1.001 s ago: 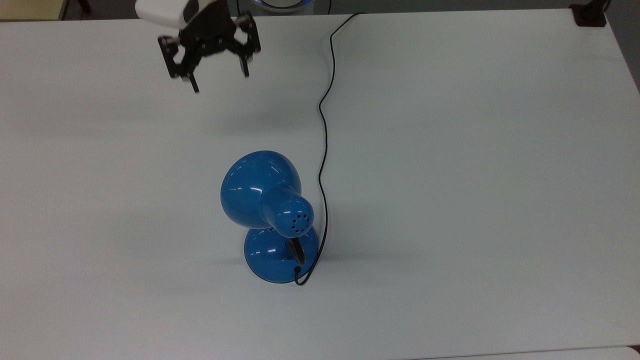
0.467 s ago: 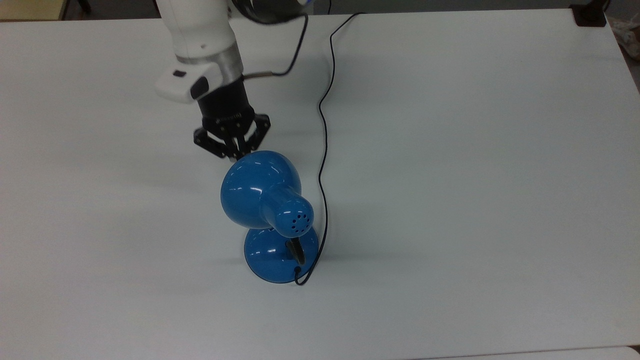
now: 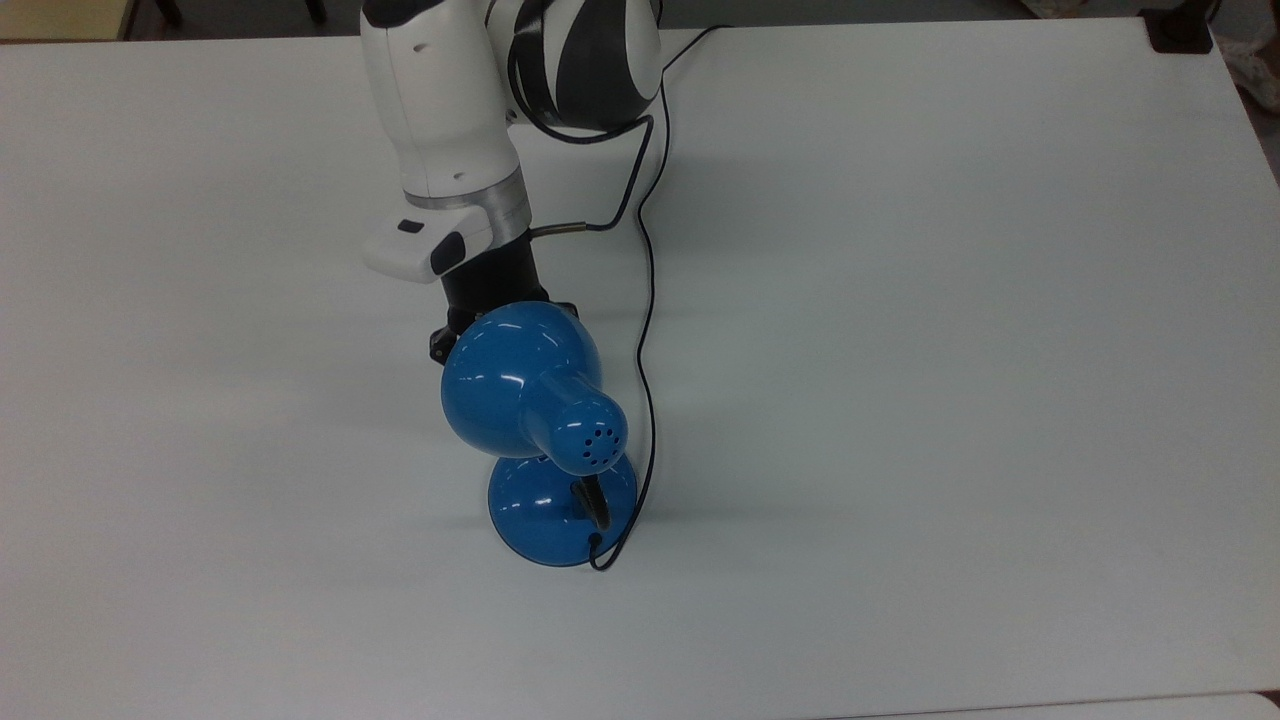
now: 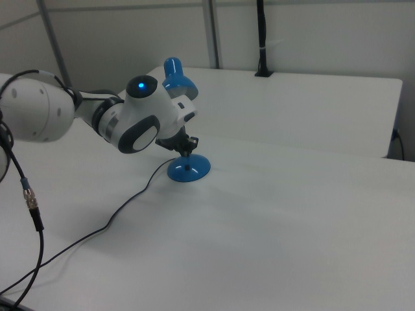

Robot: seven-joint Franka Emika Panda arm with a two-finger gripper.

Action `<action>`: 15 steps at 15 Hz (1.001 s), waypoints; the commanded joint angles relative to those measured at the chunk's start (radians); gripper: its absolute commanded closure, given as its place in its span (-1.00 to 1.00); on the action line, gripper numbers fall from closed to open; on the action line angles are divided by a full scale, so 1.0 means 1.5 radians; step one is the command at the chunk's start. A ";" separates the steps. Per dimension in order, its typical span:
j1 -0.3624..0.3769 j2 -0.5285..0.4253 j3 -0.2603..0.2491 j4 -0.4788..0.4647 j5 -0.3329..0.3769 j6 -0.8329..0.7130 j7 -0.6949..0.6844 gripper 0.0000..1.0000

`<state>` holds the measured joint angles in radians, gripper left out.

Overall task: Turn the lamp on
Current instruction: 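Move the gripper down toward the switch on the blue lamp base, then press down on the lamp base switch with the gripper fingertips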

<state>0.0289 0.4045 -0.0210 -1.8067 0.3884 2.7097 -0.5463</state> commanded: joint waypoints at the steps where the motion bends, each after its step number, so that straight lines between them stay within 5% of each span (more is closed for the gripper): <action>1: 0.015 0.049 -0.003 0.050 0.013 0.007 -0.018 1.00; 15: 0.025 0.088 -0.005 0.054 -0.050 0.055 -0.027 1.00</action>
<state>0.0567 0.5197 -0.0208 -1.7318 0.3273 2.7697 -0.5672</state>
